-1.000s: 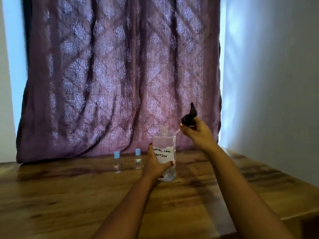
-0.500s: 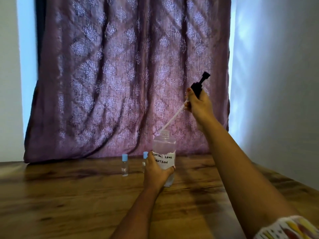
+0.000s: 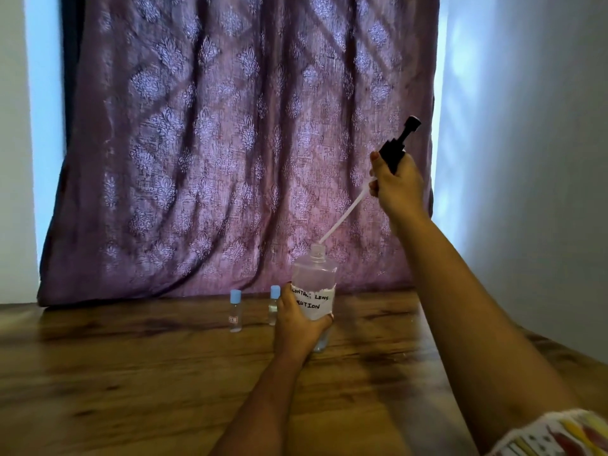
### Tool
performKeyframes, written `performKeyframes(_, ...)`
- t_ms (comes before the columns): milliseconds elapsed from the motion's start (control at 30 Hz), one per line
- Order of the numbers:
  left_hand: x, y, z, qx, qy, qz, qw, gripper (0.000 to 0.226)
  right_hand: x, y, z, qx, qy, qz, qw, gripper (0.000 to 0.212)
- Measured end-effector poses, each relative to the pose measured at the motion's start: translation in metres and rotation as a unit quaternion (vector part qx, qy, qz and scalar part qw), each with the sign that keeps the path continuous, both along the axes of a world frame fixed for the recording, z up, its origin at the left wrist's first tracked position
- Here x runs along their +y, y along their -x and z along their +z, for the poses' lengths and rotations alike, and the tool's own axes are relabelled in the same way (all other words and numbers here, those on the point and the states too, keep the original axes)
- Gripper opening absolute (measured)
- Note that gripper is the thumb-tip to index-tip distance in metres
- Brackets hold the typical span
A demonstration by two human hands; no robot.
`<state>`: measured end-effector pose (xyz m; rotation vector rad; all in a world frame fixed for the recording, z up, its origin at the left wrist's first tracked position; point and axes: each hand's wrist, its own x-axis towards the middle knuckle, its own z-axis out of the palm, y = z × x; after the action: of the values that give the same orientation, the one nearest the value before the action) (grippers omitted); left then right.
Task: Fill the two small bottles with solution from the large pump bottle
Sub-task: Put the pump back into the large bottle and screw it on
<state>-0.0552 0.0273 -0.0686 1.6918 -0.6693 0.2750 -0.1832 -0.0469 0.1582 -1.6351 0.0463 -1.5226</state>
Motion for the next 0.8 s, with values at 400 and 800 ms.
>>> performKeyframes(400,0.003,0.007,0.002,-0.049,-0.009,-0.025,0.998,0.108,0.007,-0.020,-0.014,0.139,0.063,0.031,0.988,0.025)
performKeyframes(800,0.005,0.005,-0.002,-0.045,0.001,-0.021,0.999,0.097,-0.008,-0.042,-0.087,0.296,0.024,0.147,0.943,0.061)
